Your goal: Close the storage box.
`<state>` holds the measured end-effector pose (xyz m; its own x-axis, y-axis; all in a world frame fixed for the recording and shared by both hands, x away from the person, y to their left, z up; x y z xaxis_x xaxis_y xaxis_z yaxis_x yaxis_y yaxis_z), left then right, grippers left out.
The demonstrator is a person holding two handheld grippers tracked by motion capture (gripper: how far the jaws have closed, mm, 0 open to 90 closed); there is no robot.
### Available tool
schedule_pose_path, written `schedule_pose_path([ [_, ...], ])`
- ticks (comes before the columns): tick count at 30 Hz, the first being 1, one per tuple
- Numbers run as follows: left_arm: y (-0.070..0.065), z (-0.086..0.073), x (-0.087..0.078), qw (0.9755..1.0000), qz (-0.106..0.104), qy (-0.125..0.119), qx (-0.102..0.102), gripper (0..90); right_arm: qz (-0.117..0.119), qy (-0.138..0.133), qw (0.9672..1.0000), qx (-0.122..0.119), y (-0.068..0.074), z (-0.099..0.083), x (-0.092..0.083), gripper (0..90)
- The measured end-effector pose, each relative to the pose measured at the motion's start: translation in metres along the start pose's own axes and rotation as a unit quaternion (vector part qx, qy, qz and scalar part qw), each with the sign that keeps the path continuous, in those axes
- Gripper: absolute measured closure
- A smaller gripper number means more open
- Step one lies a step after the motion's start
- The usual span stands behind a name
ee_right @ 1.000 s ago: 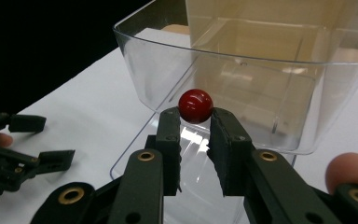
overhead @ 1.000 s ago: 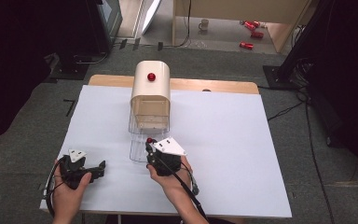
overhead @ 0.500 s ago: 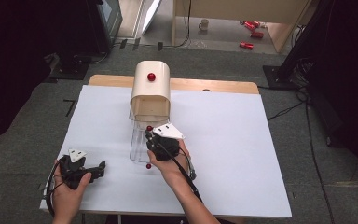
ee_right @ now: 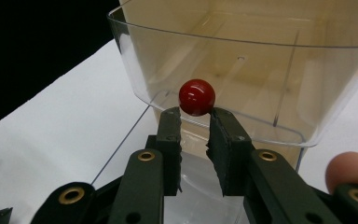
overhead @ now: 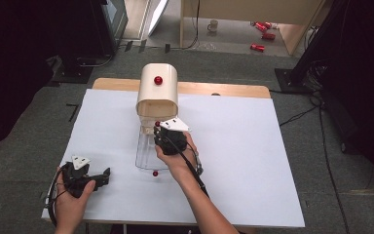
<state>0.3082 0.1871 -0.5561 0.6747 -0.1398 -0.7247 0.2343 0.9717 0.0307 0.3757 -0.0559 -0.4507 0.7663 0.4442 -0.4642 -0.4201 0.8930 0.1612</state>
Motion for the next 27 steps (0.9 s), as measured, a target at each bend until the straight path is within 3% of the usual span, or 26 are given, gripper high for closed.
schedule_pose_path([
  [18, 0.0, 0.0, 0.0, 1.0, 0.0, 0.0, 0.0, 1.2, 0.004, 0.0, 1.0, -0.008, -0.009, 0.011, 0.006, 70.3],
  [20, 0.0, 0.0, 0.0, 1.0, 0.0, 0.0, 0.0, 1.2, 0.008, -0.001, 0.9999, -0.006, -0.008, 0.011, 0.005, 65.6],
  [21, 0.0, 0.0, 0.0, 1.0, 0.0, 0.0, 0.0, 1.2, 0.021, 0.004, 0.9998, -0.004, -0.006, 0.011, 0.002, 58.8],
  [24, 0.0, 0.0, 0.0, 1.0, 0.0, -0.001, 0.0, 1.2, 0.046, 0.013, 0.9987, -0.016, 0.001, 0.006, -0.005, 50.9],
  [26, 0.0, 0.0, 0.0, 1.0, 0.0, -0.001, 0.0, 1.2, 0.05, 0.016, 0.9984, -0.021, 0.004, 0.004, -0.008, 46.9],
  [27, 0.0, 0.0, 0.0, 1.0, 0.0, -0.001, 0.0, 1.2, 0.054, 0.023, 0.9978, -0.031, 0.007, -0.003, -0.014, 40.0],
])
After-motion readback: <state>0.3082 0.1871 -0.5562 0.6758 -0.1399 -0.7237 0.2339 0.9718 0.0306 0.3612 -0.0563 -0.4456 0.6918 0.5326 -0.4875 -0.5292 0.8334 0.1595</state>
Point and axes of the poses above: each handheld gripper's, and its own axes: x roughly forward along the jaws, z roughly out of its top, y roughly to its left, the point moved 8 cm from there along x, roughly forward along the jaws, and after that the axes turned 1 degree about x, right-handed, at the moved point
